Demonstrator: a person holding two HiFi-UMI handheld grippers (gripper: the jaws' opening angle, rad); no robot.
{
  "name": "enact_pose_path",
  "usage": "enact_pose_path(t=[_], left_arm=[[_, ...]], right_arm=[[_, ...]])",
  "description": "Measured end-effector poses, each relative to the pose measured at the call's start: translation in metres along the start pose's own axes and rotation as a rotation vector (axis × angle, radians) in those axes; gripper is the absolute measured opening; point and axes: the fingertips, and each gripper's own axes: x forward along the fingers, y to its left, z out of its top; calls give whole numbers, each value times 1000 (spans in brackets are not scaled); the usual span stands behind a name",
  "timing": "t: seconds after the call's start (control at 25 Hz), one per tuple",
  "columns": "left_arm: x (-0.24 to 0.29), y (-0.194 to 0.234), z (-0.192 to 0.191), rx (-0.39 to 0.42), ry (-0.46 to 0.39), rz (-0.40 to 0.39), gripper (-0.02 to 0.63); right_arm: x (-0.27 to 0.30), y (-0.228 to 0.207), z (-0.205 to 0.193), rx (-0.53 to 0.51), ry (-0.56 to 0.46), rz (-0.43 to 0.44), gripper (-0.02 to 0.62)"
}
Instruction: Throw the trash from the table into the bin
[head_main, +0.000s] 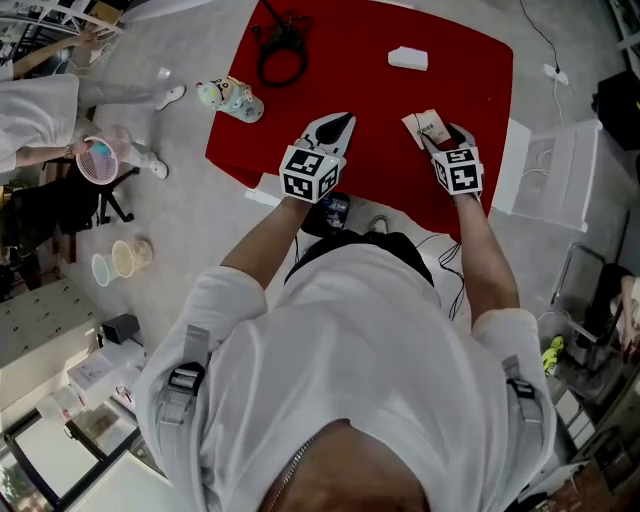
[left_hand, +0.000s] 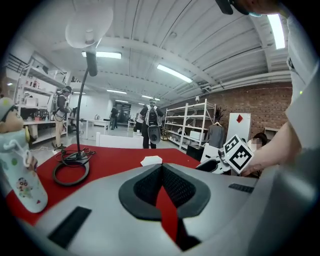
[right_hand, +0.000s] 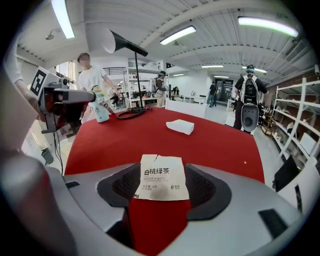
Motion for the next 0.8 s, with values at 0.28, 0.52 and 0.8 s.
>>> enact_pose_path(t=[0.28, 0.52, 0.8], left_arm=[[3, 11, -6, -22, 17, 41, 11], [-4, 17, -11, -32, 21, 63, 11], [-13, 19, -16, -43, 14, 71, 11]], right_arm=[[29, -8, -13, -8, 74, 31, 262], [34, -6, -17, -32, 98, 10, 259], [32, 3, -17, -69, 107, -9, 147]])
